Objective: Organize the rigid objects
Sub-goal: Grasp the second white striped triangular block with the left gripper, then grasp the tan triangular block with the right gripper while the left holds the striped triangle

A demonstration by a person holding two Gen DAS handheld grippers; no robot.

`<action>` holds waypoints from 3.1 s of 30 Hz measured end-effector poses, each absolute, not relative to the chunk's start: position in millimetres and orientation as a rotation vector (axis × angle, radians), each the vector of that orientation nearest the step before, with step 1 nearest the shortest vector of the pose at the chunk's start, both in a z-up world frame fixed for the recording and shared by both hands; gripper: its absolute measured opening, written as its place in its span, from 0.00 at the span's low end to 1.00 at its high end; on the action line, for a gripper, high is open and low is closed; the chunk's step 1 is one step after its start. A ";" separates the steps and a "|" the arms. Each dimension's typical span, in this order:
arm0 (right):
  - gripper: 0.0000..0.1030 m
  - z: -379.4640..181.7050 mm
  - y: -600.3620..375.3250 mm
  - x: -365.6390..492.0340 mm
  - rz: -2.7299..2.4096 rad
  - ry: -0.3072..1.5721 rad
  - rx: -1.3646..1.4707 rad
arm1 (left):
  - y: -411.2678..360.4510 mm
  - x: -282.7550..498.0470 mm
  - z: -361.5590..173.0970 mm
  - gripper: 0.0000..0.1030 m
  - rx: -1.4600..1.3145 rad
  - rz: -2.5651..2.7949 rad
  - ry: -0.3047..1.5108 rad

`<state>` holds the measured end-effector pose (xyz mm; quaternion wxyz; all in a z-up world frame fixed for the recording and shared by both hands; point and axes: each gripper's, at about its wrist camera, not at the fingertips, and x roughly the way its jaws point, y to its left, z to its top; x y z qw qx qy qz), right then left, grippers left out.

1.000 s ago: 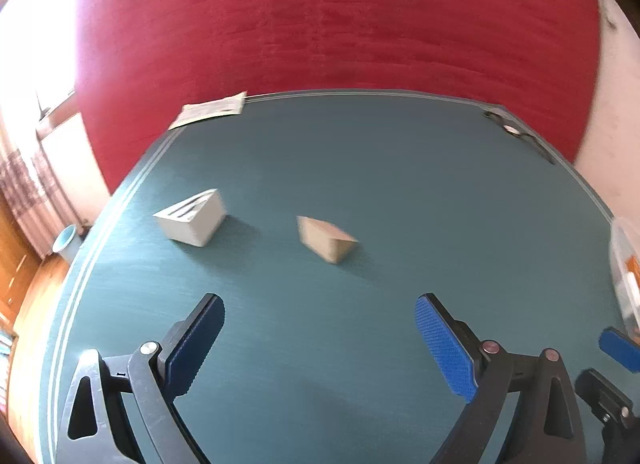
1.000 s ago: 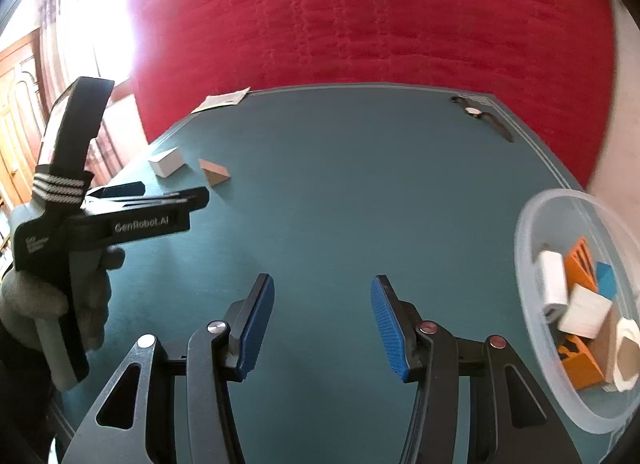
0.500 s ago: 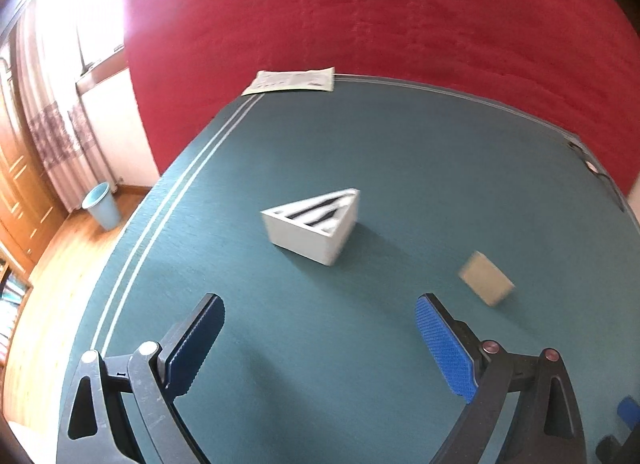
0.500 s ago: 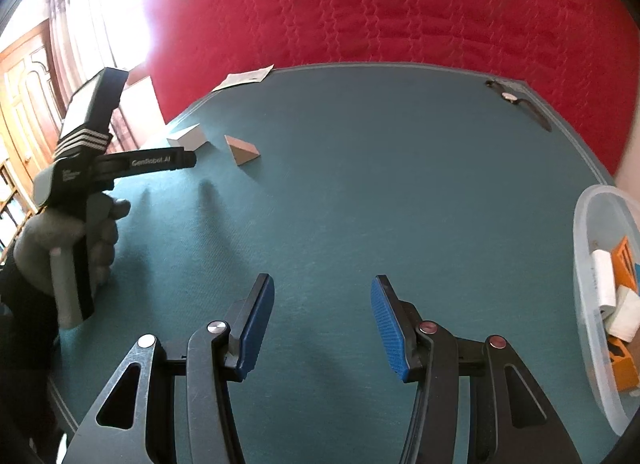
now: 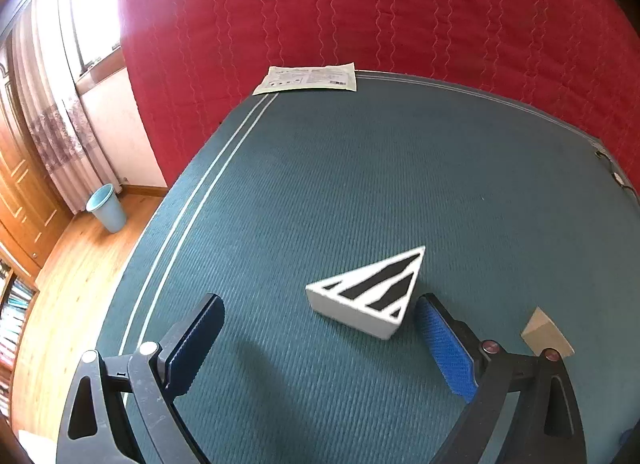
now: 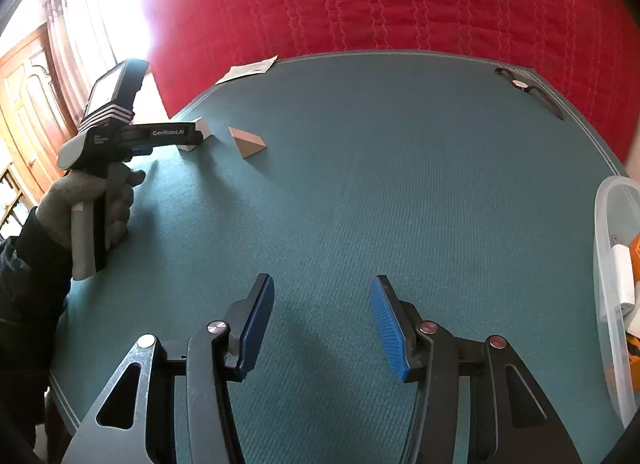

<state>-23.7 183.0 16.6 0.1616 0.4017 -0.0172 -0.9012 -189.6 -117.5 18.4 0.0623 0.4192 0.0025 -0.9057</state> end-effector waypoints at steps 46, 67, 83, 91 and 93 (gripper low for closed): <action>0.50 20.2 124.0 -60.9 -2.495 0.005 1.184 | -93.2 -175.6 17.7 0.42 1.323 -3.014 0.062; 0.48 22.6 65.2 -135.2 -2.409 0.017 1.139 | -105.2 -165.1 17.2 0.42 1.284 -2.913 0.114; 0.47 21.4 45.4 -159.9 -2.467 0.089 1.129 | -109.4 -163.2 15.4 0.42 1.262 -2.857 0.092; 0.39 21.6 39.6 -170.3 -2.527 0.154 1.138 | -109.2 -164.7 15.7 0.42 1.263 -2.855 0.092; 0.39 21.8 41.1 -169.6 -2.528 0.152 1.136 | -109.1 -164.7 15.8 0.43 1.262 -2.855 0.093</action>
